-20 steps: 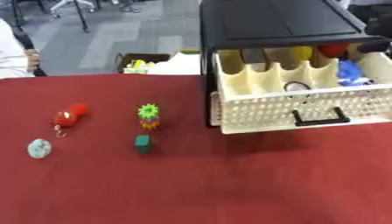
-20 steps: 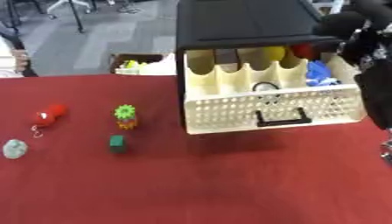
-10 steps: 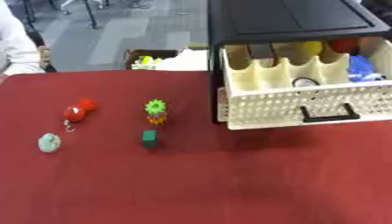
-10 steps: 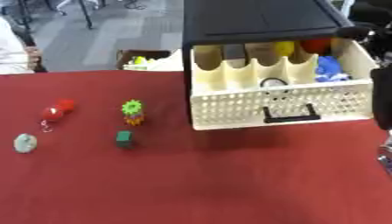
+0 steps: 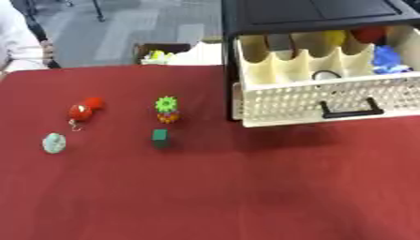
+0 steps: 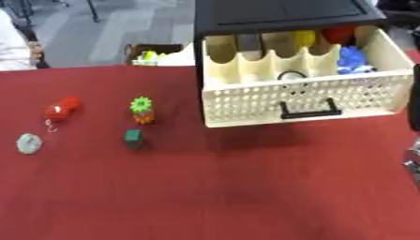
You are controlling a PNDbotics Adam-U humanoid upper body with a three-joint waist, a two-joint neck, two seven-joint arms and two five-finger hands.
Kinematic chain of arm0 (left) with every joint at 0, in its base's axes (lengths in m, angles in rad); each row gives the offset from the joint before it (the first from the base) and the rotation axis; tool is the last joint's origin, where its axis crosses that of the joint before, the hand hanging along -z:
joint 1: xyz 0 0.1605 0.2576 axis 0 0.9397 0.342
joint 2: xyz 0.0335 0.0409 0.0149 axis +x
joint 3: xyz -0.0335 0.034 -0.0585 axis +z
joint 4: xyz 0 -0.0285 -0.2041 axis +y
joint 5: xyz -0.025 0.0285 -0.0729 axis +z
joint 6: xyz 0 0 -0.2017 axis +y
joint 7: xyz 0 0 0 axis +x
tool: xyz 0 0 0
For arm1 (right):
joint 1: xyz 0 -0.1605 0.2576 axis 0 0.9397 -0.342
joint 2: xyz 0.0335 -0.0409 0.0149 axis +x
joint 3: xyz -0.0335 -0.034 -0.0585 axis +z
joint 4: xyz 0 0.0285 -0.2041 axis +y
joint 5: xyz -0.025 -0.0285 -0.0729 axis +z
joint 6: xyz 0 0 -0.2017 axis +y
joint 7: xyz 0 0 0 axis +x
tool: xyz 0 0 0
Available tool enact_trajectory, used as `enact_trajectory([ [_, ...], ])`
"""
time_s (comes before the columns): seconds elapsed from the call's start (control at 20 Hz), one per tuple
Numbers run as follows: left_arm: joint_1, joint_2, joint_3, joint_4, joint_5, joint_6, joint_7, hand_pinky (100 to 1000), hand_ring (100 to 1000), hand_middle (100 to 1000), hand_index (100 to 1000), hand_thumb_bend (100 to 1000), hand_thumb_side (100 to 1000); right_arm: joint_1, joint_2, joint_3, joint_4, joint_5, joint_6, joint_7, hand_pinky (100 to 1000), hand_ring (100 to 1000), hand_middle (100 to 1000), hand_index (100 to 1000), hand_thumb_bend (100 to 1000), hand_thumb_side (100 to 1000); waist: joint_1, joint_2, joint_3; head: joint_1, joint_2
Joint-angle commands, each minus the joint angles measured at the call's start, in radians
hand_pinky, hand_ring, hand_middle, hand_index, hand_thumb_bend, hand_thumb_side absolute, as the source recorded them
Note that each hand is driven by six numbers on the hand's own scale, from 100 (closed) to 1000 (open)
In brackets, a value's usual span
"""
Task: Pick up objects from table and place into drawer.
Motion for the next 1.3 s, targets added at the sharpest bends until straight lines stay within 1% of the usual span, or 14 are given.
enact_trajectory([
  [0.05, 0.004, 0.102, 0.01, -0.013, -0.057, -0.001, 0.003, 686, 782, 765, 828, 100, 767, -0.003, -0.018, -0.013, -0.014, 0.012, -0.016, -0.001, 696, 795, 764, 893, 100, 1000, 0.0, -0.019, -0.004, -0.001, 0.017],
  [0.1, 0.007, 0.125, 0.012, -0.013, -0.077, 0.0, 0.007, 700, 789, 768, 838, 100, 719, -0.002, -0.018, -0.013, -0.014, 0.013, -0.02, 0.0, 692, 792, 762, 890, 100, 1000, 0.001, -0.019, -0.006, -0.002, 0.019],
  [0.25, 0.014, 0.209, 0.021, -0.013, -0.154, 0.02, 0.015, 719, 793, 760, 830, 100, 657, 0.002, -0.018, -0.012, -0.014, 0.011, -0.029, 0.003, 687, 785, 757, 887, 100, 1000, 0.004, -0.019, -0.014, 0.002, 0.022],
  [0.35, 0.019, 0.262, 0.027, -0.013, -0.203, 0.042, 0.02, 731, 796, 751, 814, 100, 622, 0.004, -0.019, -0.012, -0.014, 0.008, -0.032, 0.007, 686, 782, 756, 886, 100, 1000, 0.005, -0.02, -0.018, 0.015, 0.021],
  [0.55, 0.028, 0.362, 0.032, -0.013, -0.287, 0.106, 0.012, 752, 796, 735, 831, 100, 551, 0.005, -0.024, -0.014, -0.014, 0.002, -0.037, 0.01, 685, 776, 754, 884, 100, 1000, 0.006, -0.023, -0.024, 0.043, 0.017],
  [0.65, 0.034, 0.414, 0.027, -0.013, -0.317, 0.138, -0.004, 767, 799, 733, 883, 100, 519, 0.007, -0.025, -0.015, -0.014, 0.002, -0.037, 0.012, 683, 772, 751, 883, 100, 1000, 0.007, -0.024, -0.025, 0.048, 0.015],
  [0.8, 0.035, 0.484, 0.017, -0.013, -0.336, 0.181, -0.056, 788, 810, 752, 1000, 100, 505, 0.011, -0.025, -0.019, -0.014, -0.003, -0.032, 0.011, 683, 771, 750, 882, 100, 1000, 0.008, -0.028, -0.026, 0.048, 0.017],
  [0.9, 0.031, 0.528, 0.013, -0.013, -0.349, 0.205, -0.101, 809, 822, 774, 1000, 100, 510, 0.012, -0.027, -0.021, -0.014, -0.008, -0.031, 0.009, 684, 772, 751, 883, 100, 1000, 0.008, -0.032, -0.027, 0.046, 0.021],
  [0.95, 0.027, 0.551, 0.009, -0.013, -0.359, 0.214, -0.124, 837, 846, 814, 1000, 100, 508, 0.013, -0.029, -0.022, -0.014, -0.01, -0.032, 0.008, 685, 771, 750, 882, 100, 1000, 0.007, -0.034, -0.028, 0.047, 0.023],
  [1.05, 0.015, 0.587, 0.001, -0.013, -0.38, 0.224, -0.16, 852, 856, 828, 1000, 100, 489, 0.015, -0.032, -0.023, -0.014, -0.014, -0.036, 0.007, 685, 771, 750, 881, 100, 1000, 0.006, -0.038, -0.03, 0.048, 0.026],
  [1.15, -0.005, 0.622, -0.011, -0.01, -0.402, 0.228, -0.187, 842, 862, 845, 933, 100, 455, 0.017, -0.034, -0.025, -0.014, -0.017, -0.039, 0.004, 685, 770, 748, 879, 100, 1000, 0.006, -0.041, -0.033, 0.051, 0.028],
  [1.2, -0.016, 0.634, -0.017, -0.005, -0.412, 0.228, -0.199, 842, 862, 845, 933, 100, 455, 0.018, -0.034, -0.025, -0.014, -0.018, -0.039, 0.003, 685, 770, 748, 879, 100, 1000, 0.005, -0.042, -0.034, 0.053, 0.029],
  [1.25, -0.031, 0.647, -0.025, 0.005, -0.422, 0.228, -0.212, 827, 860, 851, 895, 100, 429, 0.018, -0.035, -0.025, -0.014, -0.019, -0.04, 0.003, 685, 769, 747, 878, 100, 1000, 0.006, -0.043, -0.035, 0.054, 0.029],
  [1.3, -0.047, 0.656, -0.034, 0.019, -0.429, 0.226, -0.227, 830, 859, 850, 894, 100, 429, 0.018, -0.036, -0.025, -0.014, -0.02, -0.04, 0.003, 685, 769, 746, 877, 100, 1000, 0.006, -0.044, -0.036, 0.055, 0.029],
])
